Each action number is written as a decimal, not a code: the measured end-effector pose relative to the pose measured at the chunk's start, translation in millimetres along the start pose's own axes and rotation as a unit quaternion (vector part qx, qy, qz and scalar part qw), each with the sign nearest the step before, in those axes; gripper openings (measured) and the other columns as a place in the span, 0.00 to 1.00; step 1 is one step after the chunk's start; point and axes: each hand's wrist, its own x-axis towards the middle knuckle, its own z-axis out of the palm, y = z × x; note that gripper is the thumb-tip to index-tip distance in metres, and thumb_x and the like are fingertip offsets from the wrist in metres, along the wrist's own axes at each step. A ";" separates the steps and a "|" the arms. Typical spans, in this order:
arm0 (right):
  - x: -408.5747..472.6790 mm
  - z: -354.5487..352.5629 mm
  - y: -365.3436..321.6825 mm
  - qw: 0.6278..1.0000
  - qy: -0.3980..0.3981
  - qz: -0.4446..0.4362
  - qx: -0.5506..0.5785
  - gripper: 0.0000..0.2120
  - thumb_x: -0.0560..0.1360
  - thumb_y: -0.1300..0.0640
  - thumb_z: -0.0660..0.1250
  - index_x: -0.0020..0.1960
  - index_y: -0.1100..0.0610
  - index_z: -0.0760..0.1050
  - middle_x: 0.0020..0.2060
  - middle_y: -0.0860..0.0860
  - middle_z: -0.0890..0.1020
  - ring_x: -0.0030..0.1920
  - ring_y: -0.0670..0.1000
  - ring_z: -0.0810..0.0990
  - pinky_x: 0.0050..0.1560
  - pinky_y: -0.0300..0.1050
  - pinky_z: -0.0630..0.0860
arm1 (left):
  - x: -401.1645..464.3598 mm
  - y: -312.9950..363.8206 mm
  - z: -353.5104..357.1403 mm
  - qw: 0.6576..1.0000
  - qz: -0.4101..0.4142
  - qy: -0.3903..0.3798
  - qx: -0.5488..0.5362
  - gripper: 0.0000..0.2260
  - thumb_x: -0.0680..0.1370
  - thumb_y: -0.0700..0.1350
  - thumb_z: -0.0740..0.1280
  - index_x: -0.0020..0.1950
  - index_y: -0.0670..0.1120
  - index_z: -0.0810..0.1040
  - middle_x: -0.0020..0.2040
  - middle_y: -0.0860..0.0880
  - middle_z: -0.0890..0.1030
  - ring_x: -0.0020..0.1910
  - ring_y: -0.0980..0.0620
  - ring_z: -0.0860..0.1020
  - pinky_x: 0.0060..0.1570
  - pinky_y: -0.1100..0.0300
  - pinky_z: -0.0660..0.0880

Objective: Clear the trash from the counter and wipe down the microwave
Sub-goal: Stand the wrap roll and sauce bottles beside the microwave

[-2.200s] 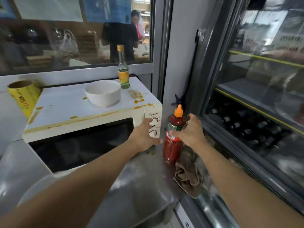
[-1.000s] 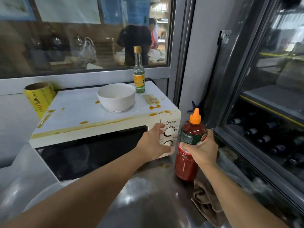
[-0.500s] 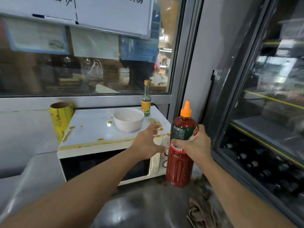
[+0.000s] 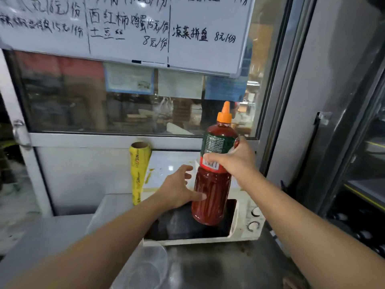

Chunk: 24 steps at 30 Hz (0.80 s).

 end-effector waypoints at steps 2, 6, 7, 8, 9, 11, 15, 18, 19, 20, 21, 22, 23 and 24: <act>-0.9 18.9 -19.0 1.000 -0.023 -0.011 0.012 0.45 0.41 0.40 0.78 0.55 0.50 0.70 0.51 0.48 0.80 0.51 0.51 0.80 0.54 0.52 0.77 | -4.5 -8.4 -18.0 1.000 -0.012 0.015 -0.013 0.41 0.64 0.51 0.79 0.72 0.50 0.63 0.63 0.50 0.74 0.60 0.52 0.73 0.60 0.55 0.73; -0.7 59.8 -48.5 0.997 -0.066 -0.032 0.035 0.37 0.50 0.48 0.82 0.54 0.52 0.70 0.52 0.49 0.79 0.52 0.51 0.79 0.55 0.52 0.77 | -9.0 -27.8 -56.4 0.997 -0.034 0.052 -0.052 0.38 0.62 0.51 0.80 0.67 0.52 0.66 0.59 0.52 0.76 0.59 0.52 0.75 0.61 0.51 0.74; -0.6 71.6 -54.8 0.995 -0.076 -0.039 0.044 0.37 0.49 0.48 0.82 0.54 0.52 0.70 0.51 0.49 0.80 0.52 0.51 0.79 0.55 0.52 0.77 | -9.3 -32.4 -66.2 0.996 -0.037 0.063 -0.060 0.39 0.61 0.52 0.80 0.67 0.52 0.67 0.58 0.52 0.77 0.58 0.52 0.76 0.60 0.51 0.75; -0.5 83.9 -60.6 0.994 -0.087 -0.044 0.049 0.37 0.49 0.48 0.82 0.54 0.52 0.70 0.51 0.49 0.80 0.52 0.51 0.79 0.55 0.52 0.77 | -8.8 -37.2 -75.8 0.994 -0.039 0.074 -0.069 0.40 0.59 0.53 0.80 0.67 0.51 0.67 0.58 0.52 0.78 0.57 0.52 0.77 0.60 0.50 0.75; -0.5 96.4 -66.0 0.993 -0.098 -0.047 0.055 0.38 0.49 0.49 0.82 0.55 0.52 0.71 0.52 0.48 0.80 0.52 0.51 0.79 0.55 0.51 0.77 | -7.4 -42.0 -85.0 0.993 -0.040 0.086 -0.077 0.41 0.57 0.53 0.80 0.67 0.51 0.67 0.57 0.52 0.78 0.56 0.52 0.77 0.59 0.50 0.76; 0.1 121.9 -75.1 0.990 -0.116 -0.049 0.067 0.38 0.50 0.50 0.82 0.56 0.53 0.71 0.51 0.48 0.80 0.52 0.50 0.79 0.55 0.50 0.77 | -4.7 -51.5 -102.7 0.990 -0.042 0.107 -0.088 0.37 0.60 0.50 0.81 0.65 0.52 0.69 0.55 0.53 0.79 0.54 0.53 0.78 0.59 0.51 0.76; 4.3 173.9 -89.2 0.986 -0.143 -0.055 0.069 0.37 0.49 0.49 0.82 0.54 0.54 0.71 0.50 0.49 0.80 0.51 0.51 0.79 0.55 0.51 0.77 | 4.1 -78.0 -135.2 0.983 -0.055 0.150 -0.086 0.33 0.56 0.53 0.80 0.58 0.55 0.71 0.52 0.53 0.81 0.53 0.52 0.80 0.57 0.51 0.76; 8.3 209.4 -95.2 0.983 -0.165 -0.054 0.067 0.37 0.49 0.48 0.82 0.53 0.54 0.70 0.50 0.49 0.80 0.51 0.51 0.79 0.55 0.51 0.77 | 10.9 -100.7 -153.3 0.979 -0.068 0.167 -0.099 0.33 0.56 0.51 0.79 0.57 0.53 0.70 0.51 0.52 0.81 0.52 0.52 0.80 0.57 0.52 0.77; 9.6 221.5 -95.7 0.982 -0.170 -0.054 0.066 0.37 0.49 0.48 0.82 0.53 0.54 0.71 0.50 0.49 0.80 0.51 0.51 0.79 0.54 0.51 0.77 | 14.2 -108.7 -158.0 0.977 -0.071 0.173 -0.106 0.34 0.54 0.53 0.79 0.57 0.53 0.71 0.51 0.53 0.81 0.52 0.53 0.80 0.56 0.53 0.77; 10.2 232.8 -96.3 0.981 -0.174 -0.055 0.065 0.37 0.48 0.48 0.82 0.53 0.54 0.71 0.49 0.49 0.80 0.50 0.51 0.80 0.54 0.51 0.77 | 17.3 -116.5 -162.4 0.975 -0.074 0.178 -0.113 0.35 0.52 0.54 0.78 0.57 0.52 0.71 0.51 0.53 0.81 0.51 0.53 0.80 0.55 0.54 0.77; 11.0 243.7 -96.7 0.981 -0.177 -0.057 0.063 0.38 0.47 0.47 0.82 0.53 0.53 0.71 0.49 0.48 0.80 0.50 0.51 0.80 0.53 0.51 0.78 | 21.2 -125.4 -166.0 0.974 -0.076 0.180 -0.118 0.36 0.51 0.54 0.78 0.57 0.52 0.71 0.50 0.53 0.81 0.51 0.53 0.80 0.54 0.54 0.77; 12.2 254.0 -96.4 0.980 -0.180 -0.057 0.060 0.40 0.46 0.45 0.81 0.54 0.53 0.71 0.49 0.48 0.80 0.50 0.51 0.80 0.53 0.51 0.78 | 25.4 -134.7 -169.4 0.972 -0.078 0.182 -0.124 0.37 0.50 0.55 0.79 0.57 0.52 0.72 0.50 0.52 0.82 0.51 0.52 0.81 0.54 0.53 0.78; 13.5 263.8 -96.0 0.980 -0.184 -0.057 0.057 0.41 0.46 0.45 0.81 0.55 0.52 0.71 0.50 0.48 0.80 0.51 0.51 0.80 0.54 0.51 0.78 | 29.9 -144.6 -172.6 0.970 -0.081 0.188 -0.130 0.38 0.50 0.56 0.79 0.57 0.51 0.72 0.50 0.52 0.82 0.50 0.52 0.81 0.53 0.50 0.78; 14.6 272.5 -95.8 0.978 -0.190 -0.056 0.056 0.41 0.47 0.46 0.82 0.56 0.53 0.71 0.51 0.48 0.80 0.52 0.51 0.79 0.55 0.51 0.77 | 34.4 -154.1 -175.5 0.969 -0.085 0.192 -0.133 0.38 0.50 0.56 0.80 0.57 0.51 0.73 0.50 0.52 0.83 0.50 0.52 0.82 0.53 0.49 0.79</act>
